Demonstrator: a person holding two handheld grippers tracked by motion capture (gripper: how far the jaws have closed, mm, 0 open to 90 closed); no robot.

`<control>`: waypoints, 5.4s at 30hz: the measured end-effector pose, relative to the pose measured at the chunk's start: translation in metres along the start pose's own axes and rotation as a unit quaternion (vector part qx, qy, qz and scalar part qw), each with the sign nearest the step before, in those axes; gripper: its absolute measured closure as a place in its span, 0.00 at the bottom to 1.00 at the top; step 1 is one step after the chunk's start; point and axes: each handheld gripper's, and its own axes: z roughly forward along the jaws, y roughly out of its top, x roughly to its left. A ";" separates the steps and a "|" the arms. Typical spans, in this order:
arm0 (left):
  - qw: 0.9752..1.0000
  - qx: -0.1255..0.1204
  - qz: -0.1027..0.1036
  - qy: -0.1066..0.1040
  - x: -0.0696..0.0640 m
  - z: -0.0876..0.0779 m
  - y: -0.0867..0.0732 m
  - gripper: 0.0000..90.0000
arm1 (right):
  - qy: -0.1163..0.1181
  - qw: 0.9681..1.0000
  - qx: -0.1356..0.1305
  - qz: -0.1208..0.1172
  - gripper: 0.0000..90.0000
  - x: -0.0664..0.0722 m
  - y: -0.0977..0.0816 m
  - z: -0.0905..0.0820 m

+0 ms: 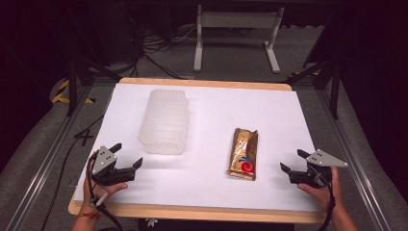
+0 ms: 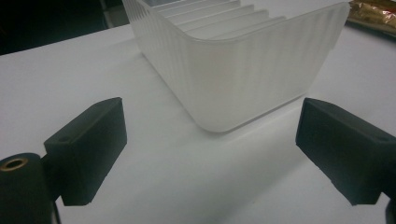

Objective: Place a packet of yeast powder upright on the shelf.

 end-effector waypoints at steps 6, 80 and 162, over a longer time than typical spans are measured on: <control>1.000 0.009 0.005 -0.007 -0.003 -0.003 -0.003 0.10 | 0.020 1.000 0.000 0.013 0.17 -0.003 0.005 0.003; 0.998 0.037 0.053 -0.008 -0.015 -0.002 -0.005 0.10 | 0.127 0.987 0.075 0.064 0.72 0.012 0.080 0.142; 0.999 0.024 0.038 -0.018 -0.015 -0.004 -0.004 0.10 | 0.156 0.978 -0.118 -0.069 0.99 0.063 0.196 0.072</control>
